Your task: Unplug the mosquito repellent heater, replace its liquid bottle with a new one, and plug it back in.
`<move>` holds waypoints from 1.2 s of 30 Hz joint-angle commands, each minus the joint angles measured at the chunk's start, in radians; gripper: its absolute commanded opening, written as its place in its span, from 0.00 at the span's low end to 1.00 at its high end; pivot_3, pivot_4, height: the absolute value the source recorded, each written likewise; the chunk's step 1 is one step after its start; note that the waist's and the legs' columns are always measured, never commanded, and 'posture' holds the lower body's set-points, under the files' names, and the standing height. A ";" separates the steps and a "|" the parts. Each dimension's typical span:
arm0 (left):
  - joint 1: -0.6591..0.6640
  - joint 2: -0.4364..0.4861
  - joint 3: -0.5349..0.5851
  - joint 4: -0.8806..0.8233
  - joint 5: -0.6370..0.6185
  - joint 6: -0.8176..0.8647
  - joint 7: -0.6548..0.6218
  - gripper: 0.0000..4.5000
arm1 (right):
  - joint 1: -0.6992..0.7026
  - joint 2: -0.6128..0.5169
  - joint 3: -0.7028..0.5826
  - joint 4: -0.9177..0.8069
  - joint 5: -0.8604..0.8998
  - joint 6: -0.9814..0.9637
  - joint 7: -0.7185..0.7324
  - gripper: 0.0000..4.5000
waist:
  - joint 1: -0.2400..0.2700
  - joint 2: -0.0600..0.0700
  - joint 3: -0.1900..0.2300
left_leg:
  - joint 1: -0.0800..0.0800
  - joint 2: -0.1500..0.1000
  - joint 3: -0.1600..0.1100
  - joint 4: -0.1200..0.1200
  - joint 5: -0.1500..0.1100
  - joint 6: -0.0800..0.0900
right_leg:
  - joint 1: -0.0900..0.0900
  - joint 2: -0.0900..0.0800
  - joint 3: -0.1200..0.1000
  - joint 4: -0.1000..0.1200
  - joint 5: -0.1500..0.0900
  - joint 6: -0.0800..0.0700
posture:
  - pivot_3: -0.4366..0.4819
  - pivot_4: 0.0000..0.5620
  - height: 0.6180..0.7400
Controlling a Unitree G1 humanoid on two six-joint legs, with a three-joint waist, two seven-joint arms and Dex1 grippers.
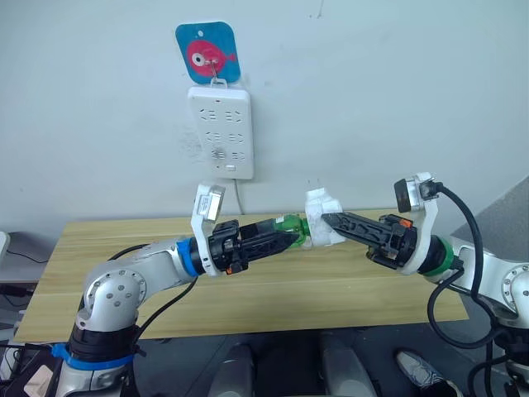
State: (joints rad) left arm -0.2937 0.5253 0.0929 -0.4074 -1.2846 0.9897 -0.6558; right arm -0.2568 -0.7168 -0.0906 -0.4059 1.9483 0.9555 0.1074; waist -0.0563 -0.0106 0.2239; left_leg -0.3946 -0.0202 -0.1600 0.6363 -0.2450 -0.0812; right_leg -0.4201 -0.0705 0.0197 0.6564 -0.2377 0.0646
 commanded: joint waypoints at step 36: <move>-0.030 0.047 -0.034 -0.006 -0.011 0.049 -0.180 0.54 | -0.044 -0.337 -0.109 -0.072 -0.596 0.033 0.567 0.00 | -0.003 0.000 0.000 | -0.002 0.000 0.000 0.004 0.000 0.000 | 0.000 0.000 -0.001 -0.001 -0.002 0.006 | 0.34 0.33 1.00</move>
State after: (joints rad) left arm -0.3125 0.5670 0.0547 -0.3909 -1.2597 1.0357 -0.8184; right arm -0.2772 -1.0729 -0.2276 -0.4727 1.3636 0.9972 0.6702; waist -0.0595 -0.0110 0.2240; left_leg -0.3964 -0.0203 -0.1601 0.6400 -0.2451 -0.0812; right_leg -0.4198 -0.0706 0.0189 0.6556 -0.2399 0.0704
